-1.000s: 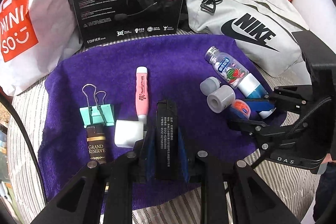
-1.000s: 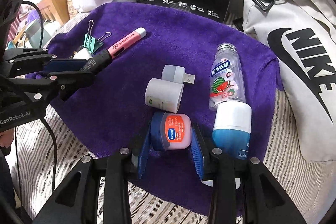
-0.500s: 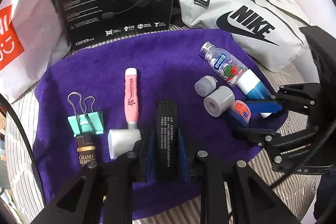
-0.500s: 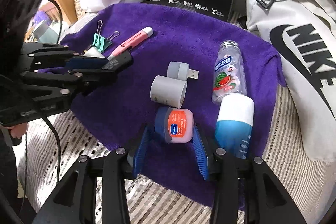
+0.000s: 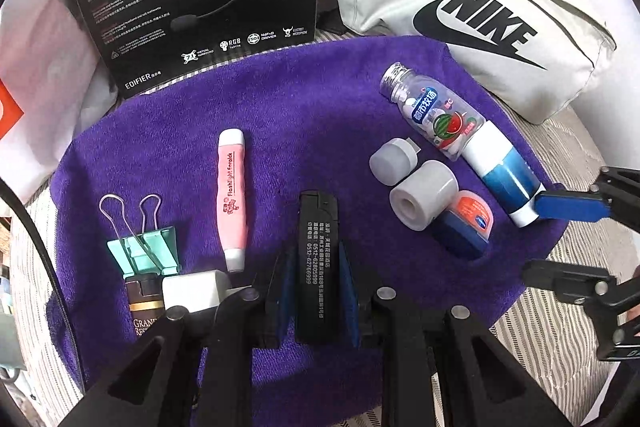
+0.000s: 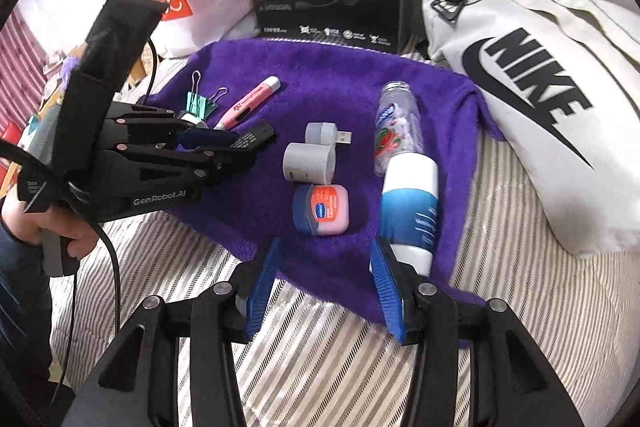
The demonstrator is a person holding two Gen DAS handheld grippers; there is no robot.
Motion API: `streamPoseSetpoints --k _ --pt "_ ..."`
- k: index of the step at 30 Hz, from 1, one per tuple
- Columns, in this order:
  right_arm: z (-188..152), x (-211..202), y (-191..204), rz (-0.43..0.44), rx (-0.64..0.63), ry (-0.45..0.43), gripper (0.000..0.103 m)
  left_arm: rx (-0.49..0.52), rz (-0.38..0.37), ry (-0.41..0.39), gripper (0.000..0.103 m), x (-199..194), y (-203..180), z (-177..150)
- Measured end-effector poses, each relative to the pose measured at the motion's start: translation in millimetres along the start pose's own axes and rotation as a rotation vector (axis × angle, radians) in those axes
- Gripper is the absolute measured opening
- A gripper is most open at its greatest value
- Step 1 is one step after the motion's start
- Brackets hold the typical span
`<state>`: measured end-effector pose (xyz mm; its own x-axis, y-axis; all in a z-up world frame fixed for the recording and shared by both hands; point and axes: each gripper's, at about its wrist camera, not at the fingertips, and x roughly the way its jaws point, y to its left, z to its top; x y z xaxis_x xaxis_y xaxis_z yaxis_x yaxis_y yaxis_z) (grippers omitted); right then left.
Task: Organize rigid objects
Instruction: 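Carry the power bank and Vaseline tin onto the purple towel and release both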
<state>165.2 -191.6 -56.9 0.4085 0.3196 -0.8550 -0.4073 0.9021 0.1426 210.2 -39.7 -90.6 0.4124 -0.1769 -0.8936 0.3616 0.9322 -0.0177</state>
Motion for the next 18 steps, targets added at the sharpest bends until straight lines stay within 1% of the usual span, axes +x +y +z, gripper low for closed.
streamPoseSetpoints --k 3,5,9,10,12,14,17,18 --pt "-5 -6 -3 0.005 0.023 -0.013 0.048 0.011 0.018 -0.004 0.022 0 -4 -1" --pt "-10 -9 -5 0.006 0.035 -0.016 0.048 0.001 0.015 -0.003 0.022 -1 -3 -3" --pt "-22 -15 -6 0.001 0.058 -0.024 0.049 -0.019 -0.013 0.003 0.032 -5 -5 -9" --pt "-25 -16 -7 0.001 0.065 -0.024 0.053 -0.016 -0.013 0.004 0.036 -6 -6 -10" --pt "-31 -20 -8 -0.005 0.084 -0.028 0.057 -0.004 -0.012 0.008 0.043 -8 -11 -15" --pt "-38 -24 -7 -0.018 0.098 -0.03 0.059 -0.002 0.0 0.012 0.043 -9 -15 -18" --pt "-46 -27 -5 -0.013 0.112 -0.031 0.06 -0.022 -0.004 0.016 0.044 -14 -17 -21" --pt "-49 -29 -4 -0.013 0.118 -0.029 0.062 -0.026 0.007 0.011 0.044 -16 -18 -22"
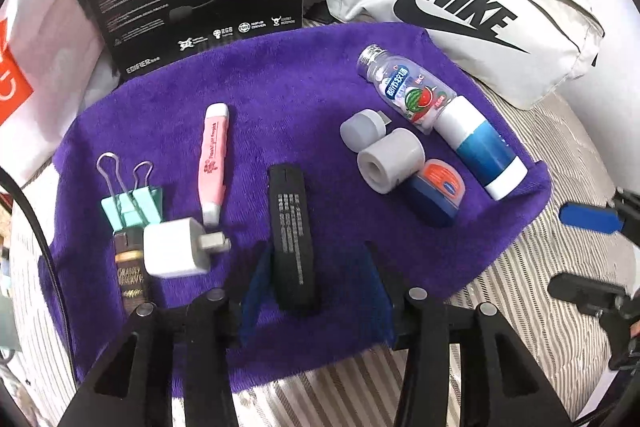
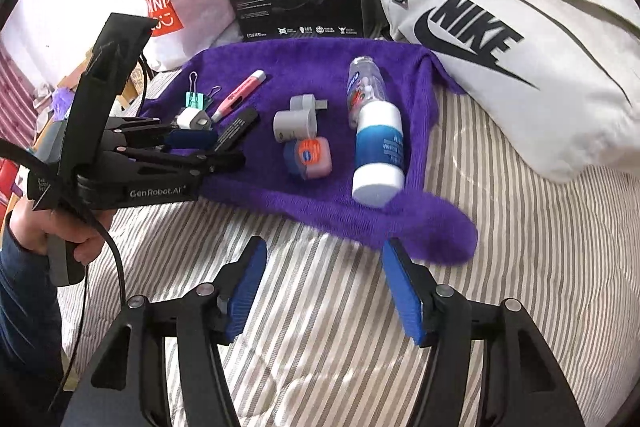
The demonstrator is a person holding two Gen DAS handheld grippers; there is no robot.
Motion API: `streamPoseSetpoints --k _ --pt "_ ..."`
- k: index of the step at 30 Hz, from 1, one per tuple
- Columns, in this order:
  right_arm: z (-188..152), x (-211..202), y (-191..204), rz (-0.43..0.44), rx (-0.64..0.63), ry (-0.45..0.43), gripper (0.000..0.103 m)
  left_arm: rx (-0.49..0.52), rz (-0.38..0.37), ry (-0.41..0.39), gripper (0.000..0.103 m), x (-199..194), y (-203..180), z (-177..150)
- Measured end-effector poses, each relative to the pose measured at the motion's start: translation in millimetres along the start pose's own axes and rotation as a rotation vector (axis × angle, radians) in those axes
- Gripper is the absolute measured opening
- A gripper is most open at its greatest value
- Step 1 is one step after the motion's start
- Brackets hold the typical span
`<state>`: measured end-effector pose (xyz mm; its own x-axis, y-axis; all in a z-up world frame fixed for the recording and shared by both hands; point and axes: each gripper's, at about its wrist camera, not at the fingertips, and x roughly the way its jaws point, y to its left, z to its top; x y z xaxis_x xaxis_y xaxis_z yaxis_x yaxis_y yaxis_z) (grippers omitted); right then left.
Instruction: Organize rigid objects
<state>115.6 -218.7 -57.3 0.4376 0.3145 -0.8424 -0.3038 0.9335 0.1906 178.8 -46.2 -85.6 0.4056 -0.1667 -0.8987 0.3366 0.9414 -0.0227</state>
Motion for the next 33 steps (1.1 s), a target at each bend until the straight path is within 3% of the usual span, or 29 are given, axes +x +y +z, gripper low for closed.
streamPoseSetpoints --k 6,11,14,16,19,26,27,29,33 --pt "-14 -10 6 -0.003 0.023 -0.016 0.071 -0.038 0.023 -0.013 0.049 -14 3 -5" --pt "-22 -12 10 -0.027 0.029 -0.018 0.072 -0.063 0.03 -0.037 0.053 -33 7 -14" --pt "-25 -16 12 -0.037 0.044 -0.029 0.073 -0.088 0.008 -0.03 0.075 -41 11 -20" --pt "-27 -21 14 -0.04 0.055 -0.045 0.075 -0.093 -0.018 -0.032 0.077 -46 10 -28" --pt "-27 -30 17 -0.061 0.067 -0.077 0.083 -0.096 0.003 -0.049 0.083 -59 8 -43" --pt "-30 -45 32 -0.07 0.09 -0.111 0.092 -0.171 0.087 -0.113 0.093 -96 11 -80" --pt "-30 -45 34 -0.078 0.095 -0.094 0.102 -0.187 0.092 -0.123 0.095 -101 12 -85" --pt "-33 -45 39 -0.099 0.095 -0.089 0.103 -0.215 0.098 -0.144 0.102 -111 12 -93" --pt "-41 -52 49 -0.109 0.087 -0.09 0.103 -0.246 0.143 -0.186 0.103 -130 8 -106"
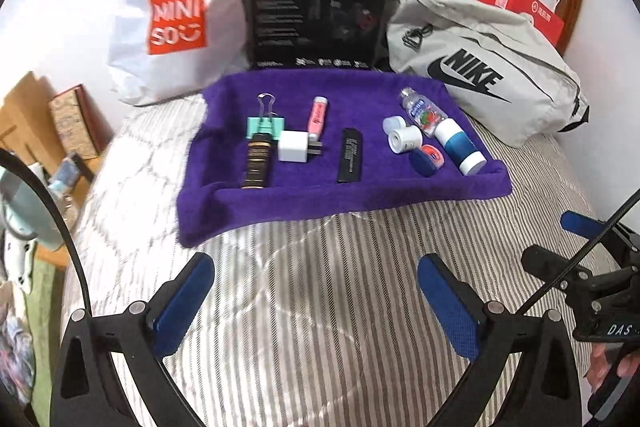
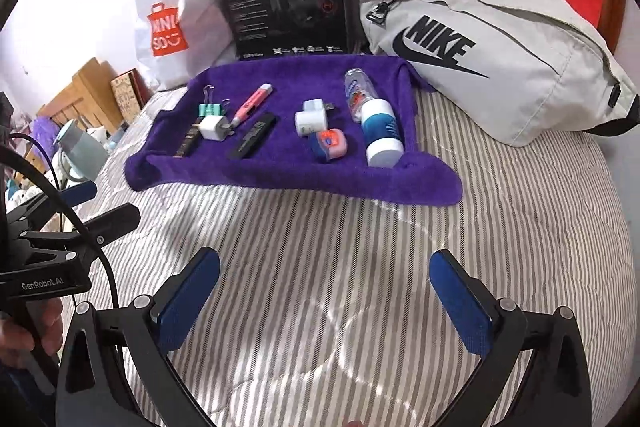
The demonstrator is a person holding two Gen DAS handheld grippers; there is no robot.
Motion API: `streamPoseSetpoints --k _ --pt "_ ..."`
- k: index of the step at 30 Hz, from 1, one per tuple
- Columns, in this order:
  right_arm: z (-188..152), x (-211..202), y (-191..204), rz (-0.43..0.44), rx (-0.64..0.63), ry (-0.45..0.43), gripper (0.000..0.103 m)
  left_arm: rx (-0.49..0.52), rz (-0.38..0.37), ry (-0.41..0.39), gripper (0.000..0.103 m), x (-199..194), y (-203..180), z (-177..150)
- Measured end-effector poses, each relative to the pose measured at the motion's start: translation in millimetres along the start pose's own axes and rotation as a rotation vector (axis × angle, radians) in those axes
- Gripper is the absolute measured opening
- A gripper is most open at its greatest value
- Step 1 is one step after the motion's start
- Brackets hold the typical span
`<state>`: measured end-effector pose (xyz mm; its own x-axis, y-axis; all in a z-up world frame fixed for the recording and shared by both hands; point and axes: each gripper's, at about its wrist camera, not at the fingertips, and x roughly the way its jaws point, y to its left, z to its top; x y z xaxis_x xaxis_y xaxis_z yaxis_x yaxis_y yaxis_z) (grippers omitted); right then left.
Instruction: Organize rigid objects
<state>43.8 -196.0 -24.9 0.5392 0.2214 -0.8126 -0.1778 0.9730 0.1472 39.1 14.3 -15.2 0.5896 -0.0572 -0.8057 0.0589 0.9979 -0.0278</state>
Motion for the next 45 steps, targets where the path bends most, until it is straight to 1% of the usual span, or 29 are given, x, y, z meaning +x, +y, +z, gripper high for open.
streamPoseSetpoints --k 3,7,10,19,30,33,36,45 --pt "-6 -10 4 -0.014 0.008 -0.014 0.103 -0.025 0.008 -0.023 0.103 -13 0 -5" --pt "-13 -20 5 -0.016 0.022 -0.019 0.103 -0.065 -0.009 -0.038 0.103 -23 1 -10" --pt "-18 -24 5 -0.033 0.02 -0.021 0.103 -0.056 0.001 -0.055 0.103 -30 -2 -14" --pt "-28 -28 -2 -0.062 0.051 -0.012 0.103 -0.037 0.013 -0.055 0.103 -39 -8 -21" --pt "-31 -30 -1 -0.07 0.052 -0.009 0.103 -0.029 0.027 -0.041 0.103 -40 -6 -24" --pt "-30 -30 -1 -0.072 0.052 -0.007 0.103 -0.031 0.016 -0.05 0.103 -42 -5 -23" --pt "-29 -30 -3 -0.064 0.069 -0.011 0.103 -0.027 0.023 -0.049 0.103 -42 -4 -23" --pt "-28 -30 -6 -0.072 0.069 -0.01 0.103 -0.016 0.021 -0.057 0.103 -46 -6 -22"
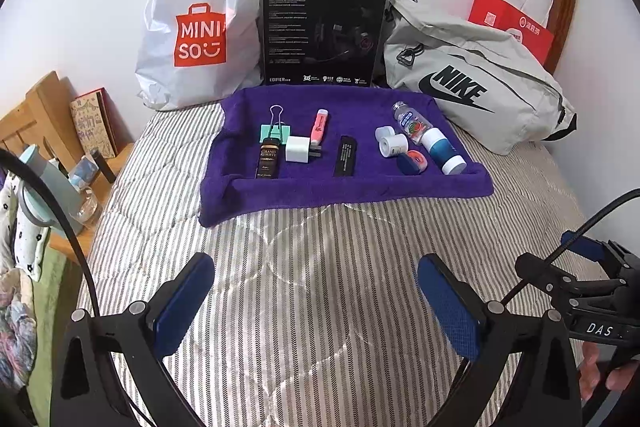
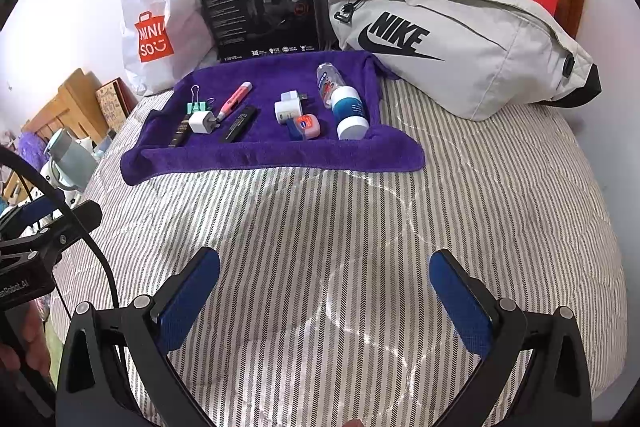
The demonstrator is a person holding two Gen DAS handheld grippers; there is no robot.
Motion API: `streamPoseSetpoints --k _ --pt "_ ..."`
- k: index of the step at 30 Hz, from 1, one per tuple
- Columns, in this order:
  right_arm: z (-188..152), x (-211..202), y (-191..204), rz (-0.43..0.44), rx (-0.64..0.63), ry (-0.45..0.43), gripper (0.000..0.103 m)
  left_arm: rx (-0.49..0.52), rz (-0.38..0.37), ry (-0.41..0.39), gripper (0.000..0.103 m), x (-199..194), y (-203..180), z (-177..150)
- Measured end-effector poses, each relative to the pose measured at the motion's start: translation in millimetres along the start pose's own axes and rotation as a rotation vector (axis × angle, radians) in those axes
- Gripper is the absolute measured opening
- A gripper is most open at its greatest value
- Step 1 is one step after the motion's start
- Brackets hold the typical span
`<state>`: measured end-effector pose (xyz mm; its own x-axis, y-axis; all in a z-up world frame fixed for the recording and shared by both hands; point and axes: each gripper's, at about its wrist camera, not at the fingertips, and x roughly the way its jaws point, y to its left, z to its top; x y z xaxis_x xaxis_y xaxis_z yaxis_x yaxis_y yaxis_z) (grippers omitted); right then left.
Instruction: Organize rigid objects
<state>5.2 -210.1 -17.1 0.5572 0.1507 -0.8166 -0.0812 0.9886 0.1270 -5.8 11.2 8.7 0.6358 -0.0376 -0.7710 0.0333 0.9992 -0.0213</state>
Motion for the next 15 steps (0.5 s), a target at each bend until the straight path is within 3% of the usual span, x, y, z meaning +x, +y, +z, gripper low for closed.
streamPoseSetpoints --k 15 --pt "0.9 -1.5 1.3 -0.004 -0.01 0.0 0.103 -0.001 0.009 -0.002 0.103 -2.0 1.9 0.8"
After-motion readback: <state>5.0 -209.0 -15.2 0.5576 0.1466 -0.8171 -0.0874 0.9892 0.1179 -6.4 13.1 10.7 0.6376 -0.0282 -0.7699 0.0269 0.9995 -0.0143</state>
